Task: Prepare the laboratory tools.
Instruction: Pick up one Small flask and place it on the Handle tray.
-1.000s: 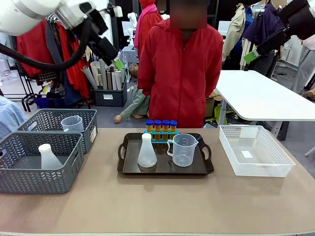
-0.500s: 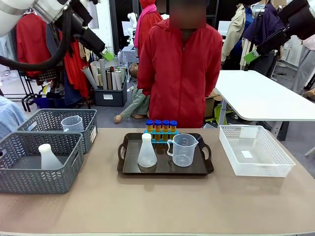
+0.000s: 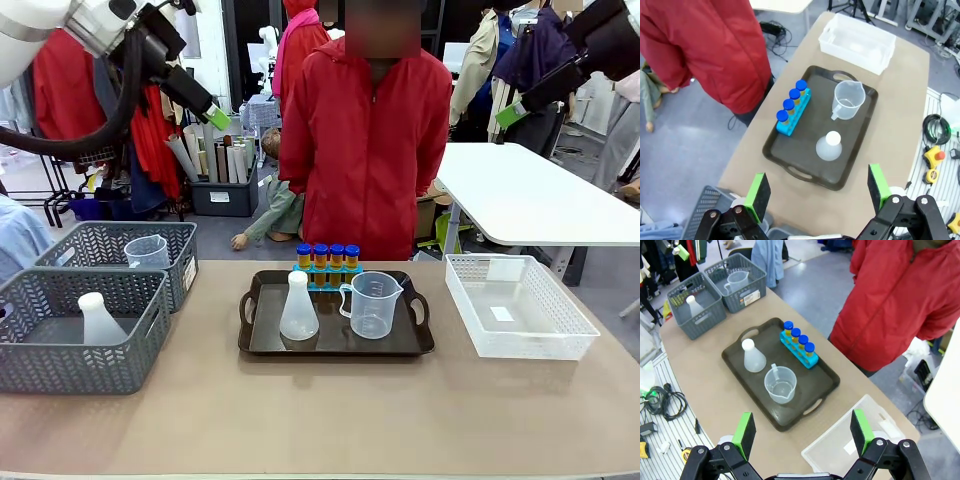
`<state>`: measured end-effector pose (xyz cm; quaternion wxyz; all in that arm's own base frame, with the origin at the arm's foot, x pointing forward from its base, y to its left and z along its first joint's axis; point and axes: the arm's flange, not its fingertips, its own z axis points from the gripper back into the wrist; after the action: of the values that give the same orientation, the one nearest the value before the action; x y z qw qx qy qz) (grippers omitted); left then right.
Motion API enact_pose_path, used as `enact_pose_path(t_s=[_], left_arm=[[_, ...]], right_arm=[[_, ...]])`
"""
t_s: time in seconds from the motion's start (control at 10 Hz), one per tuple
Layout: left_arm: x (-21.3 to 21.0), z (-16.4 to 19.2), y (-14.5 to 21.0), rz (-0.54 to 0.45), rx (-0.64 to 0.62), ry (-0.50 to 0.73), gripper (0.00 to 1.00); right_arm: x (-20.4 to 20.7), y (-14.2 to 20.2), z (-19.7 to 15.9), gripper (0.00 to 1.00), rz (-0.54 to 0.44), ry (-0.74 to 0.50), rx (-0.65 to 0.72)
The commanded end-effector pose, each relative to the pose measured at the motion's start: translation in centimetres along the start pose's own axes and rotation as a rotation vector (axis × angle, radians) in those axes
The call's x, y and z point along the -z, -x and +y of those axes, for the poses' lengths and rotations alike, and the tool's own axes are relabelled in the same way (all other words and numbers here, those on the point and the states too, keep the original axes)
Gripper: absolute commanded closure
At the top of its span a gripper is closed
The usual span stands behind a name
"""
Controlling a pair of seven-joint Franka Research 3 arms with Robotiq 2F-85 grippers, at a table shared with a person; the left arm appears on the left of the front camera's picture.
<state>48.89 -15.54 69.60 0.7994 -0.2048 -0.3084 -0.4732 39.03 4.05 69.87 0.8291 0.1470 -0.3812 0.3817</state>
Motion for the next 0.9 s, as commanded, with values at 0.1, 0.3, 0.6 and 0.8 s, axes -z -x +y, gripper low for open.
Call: enact_pose_path(t_s=[0.1, 0.3, 0.6, 0.8], left_arm=[[-0.57, -0.12, 0.52, -0.022, 0.003, -0.019, 0.0], [-0.35, 0.09, 0.02, -0.006, -0.001, -0.008, 0.0], [-0.35, 0.09, 0.02, -0.006, -0.001, -0.008, 0.0], [-0.35, 0.09, 0.02, -0.006, -0.001, -0.008, 0.0]], right_arm=[[-0.09, -0.06, -0.06, 0.0, -0.01, -0.01, -0.003], [-0.09, -0.06, -0.06, 0.0, -0.01, -0.01, -0.003], [-0.09, -0.06, -0.06, 0.0, -0.01, -0.01, -0.003], [-0.09, -0.06, -0.06, 0.0, -0.01, -0.01, -0.003]])
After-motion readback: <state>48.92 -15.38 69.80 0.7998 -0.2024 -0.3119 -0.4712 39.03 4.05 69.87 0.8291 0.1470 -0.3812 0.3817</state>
